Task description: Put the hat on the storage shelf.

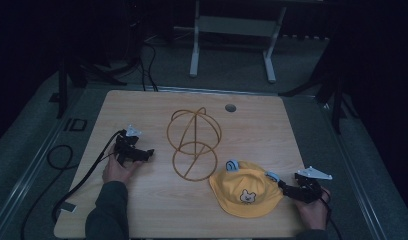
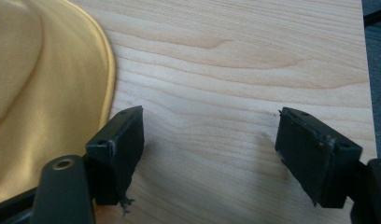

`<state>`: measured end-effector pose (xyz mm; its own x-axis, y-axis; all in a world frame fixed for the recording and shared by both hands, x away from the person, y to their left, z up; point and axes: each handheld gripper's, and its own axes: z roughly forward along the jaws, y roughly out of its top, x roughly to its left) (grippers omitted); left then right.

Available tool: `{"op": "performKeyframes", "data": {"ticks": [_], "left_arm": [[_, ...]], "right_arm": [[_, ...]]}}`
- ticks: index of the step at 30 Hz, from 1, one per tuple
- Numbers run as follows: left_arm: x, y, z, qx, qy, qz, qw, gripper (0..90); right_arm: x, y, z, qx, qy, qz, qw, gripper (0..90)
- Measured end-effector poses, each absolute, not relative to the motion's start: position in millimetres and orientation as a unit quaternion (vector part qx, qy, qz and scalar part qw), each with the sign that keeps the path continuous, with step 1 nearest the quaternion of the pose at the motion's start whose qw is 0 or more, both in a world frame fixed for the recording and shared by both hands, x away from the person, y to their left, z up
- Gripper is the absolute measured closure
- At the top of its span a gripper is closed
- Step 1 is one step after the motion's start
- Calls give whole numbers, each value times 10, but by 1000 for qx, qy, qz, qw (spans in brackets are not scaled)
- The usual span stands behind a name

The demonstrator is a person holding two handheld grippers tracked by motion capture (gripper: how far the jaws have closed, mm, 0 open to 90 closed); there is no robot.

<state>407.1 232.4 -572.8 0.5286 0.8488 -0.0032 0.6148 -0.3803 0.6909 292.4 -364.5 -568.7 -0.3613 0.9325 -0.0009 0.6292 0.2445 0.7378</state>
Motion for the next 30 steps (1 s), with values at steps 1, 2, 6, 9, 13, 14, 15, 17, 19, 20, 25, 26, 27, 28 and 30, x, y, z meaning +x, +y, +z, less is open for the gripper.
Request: {"op": "performKeyframes", "data": {"ticks": [1, 2, 6, 9, 13, 14, 15, 17, 19, 20, 25, 26, 27, 28, 30], "left_arm": [[4071, 2324, -5728, 811, 451, 179, 326, 17], [4072, 2324, -5728, 811, 451, 179, 327, 17], [4075, 2324, -5728, 810, 452, 180, 327, 18], [4076, 2324, -5728, 810, 452, 180, 327, 19], [4075, 2324, -5728, 810, 453, 180, 327, 21], [4075, 2324, -5728, 810, 453, 180, 327, 21], [4075, 2324, -5728, 810, 453, 180, 327, 21], [4075, 2324, -5728, 810, 453, 180, 327, 21], [4073, 2324, -5727, 810, 453, 180, 326, 21], [4073, 2324, -5727, 810, 453, 181, 326, 22], [4072, 2323, -5728, 809, 454, 181, 326, 22], [4070, 2322, -5727, 809, 454, 181, 326, 21], [4070, 2322, -5727, 810, 453, 181, 326, 21], [4069, 2322, -5727, 810, 453, 181, 326, 22], [4068, 2322, -5727, 810, 453, 181, 325, 21]], "right_arm": [[2924, -3645, -5687, 517, 755, 332, 228, 263], [2923, -3641, -5682, 516, 756, 331, 228, 274], [2927, -3609, -5653, 520, 759, 323, 224, 335], [2937, -3580, -5618, 516, 768, 313, 216, 383], [2957, -3522, -5557, 494, 789, 286, 228, 391], [2960, -3512, -5544, 487, 795, 279, 230, 390], [2962, -3505, -5531, 480, 801, 273, 232, 390], [2960, -3504, -5498, 469, 811, 260, 234, 390], [2952, -3515, -5454, 462, 817, 256, 233, 390], [2952, -3527, -5430, 458, 819, 258, 229, 392], [2960, -3558, -5330, 438, 835, 249, 220, 412], [2965, -3571, -5284, 430, 842, 246, 215, 414], [2968, -3577, -5261, 426, 845, 244, 212, 414], [2971, -3584, -5239, 421, 848, 244, 208, 415], [2978, -3595, -5193, 413, 854, 246, 199, 416]]}}
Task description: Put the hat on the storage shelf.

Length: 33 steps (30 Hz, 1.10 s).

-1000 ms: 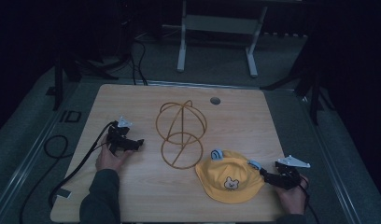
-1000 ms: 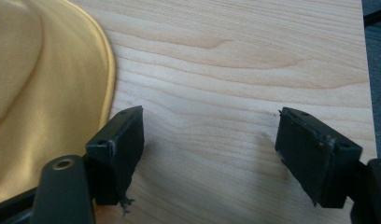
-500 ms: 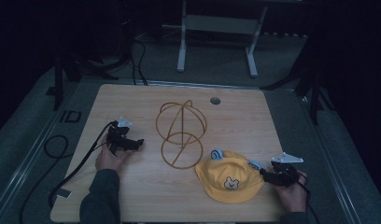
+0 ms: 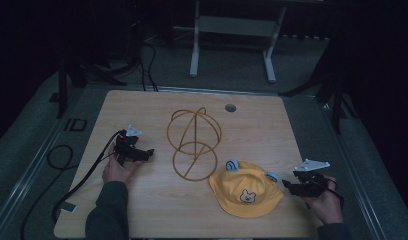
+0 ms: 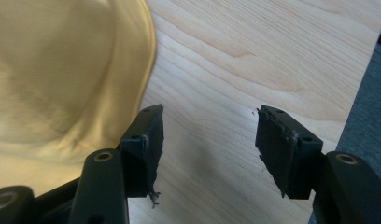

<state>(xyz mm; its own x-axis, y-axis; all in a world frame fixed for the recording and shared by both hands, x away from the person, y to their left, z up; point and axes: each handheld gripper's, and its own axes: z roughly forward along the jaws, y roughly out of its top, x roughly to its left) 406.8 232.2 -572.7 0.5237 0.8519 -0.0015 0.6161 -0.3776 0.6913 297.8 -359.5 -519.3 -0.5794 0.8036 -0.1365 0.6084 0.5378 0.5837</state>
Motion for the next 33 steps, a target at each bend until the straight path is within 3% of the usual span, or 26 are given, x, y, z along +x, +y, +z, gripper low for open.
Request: {"op": "performKeyframes", "data": {"ticks": [8, 33], "left_arm": [[4067, 2320, -5728, 809, 453, 181, 327, 21], [4066, 2320, -5726, 810, 453, 181, 326, 21]], "right_arm": [[3025, -3600, -4928, 390, 864, 276, 161, 427], [3178, -3306, -4344, 337, 890, 273, 139, 441]]}}
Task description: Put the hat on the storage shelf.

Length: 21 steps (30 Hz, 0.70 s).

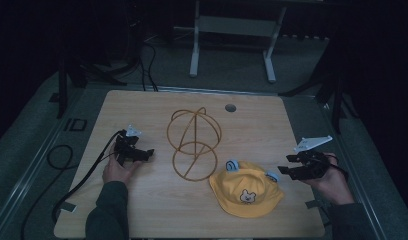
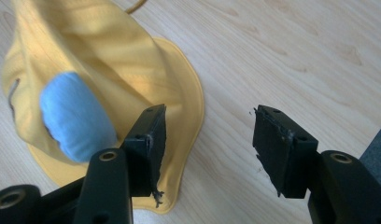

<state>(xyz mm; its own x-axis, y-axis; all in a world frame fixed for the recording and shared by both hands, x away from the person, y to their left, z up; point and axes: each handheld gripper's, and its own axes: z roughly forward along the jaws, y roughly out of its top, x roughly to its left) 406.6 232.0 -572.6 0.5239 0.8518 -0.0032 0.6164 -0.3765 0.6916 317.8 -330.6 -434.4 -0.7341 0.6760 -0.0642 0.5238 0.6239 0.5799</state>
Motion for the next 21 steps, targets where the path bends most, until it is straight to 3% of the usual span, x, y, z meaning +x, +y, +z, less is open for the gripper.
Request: {"op": "performKeyframes", "data": {"ticks": [21], "left_arm": [[4066, 2320, -5727, 810, 453, 180, 326, 21]], "right_arm": [[3204, -2963, -4106, 284, 918, 251, 115, 426]]}}
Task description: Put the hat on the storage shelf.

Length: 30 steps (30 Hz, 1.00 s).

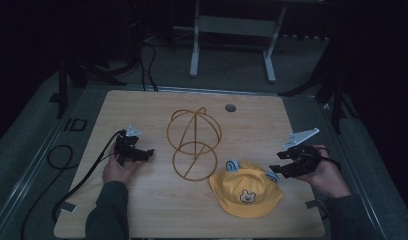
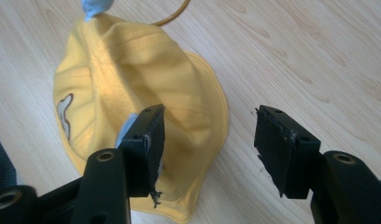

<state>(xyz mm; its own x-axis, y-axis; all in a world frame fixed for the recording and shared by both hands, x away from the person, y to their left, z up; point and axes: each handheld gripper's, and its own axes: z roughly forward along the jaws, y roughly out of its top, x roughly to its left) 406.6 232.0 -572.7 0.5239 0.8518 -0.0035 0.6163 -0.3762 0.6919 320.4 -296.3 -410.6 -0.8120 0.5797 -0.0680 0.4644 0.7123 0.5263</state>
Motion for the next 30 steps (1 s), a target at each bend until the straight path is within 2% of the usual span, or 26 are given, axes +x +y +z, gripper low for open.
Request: {"op": "performKeyframes", "data": {"ticks": [30], "left_arm": [[4067, 2321, -5727, 810, 453, 180, 326, 22]], "right_arm": [[3180, -2491, -3968, 202, 953, 208, 89, 430]]}}
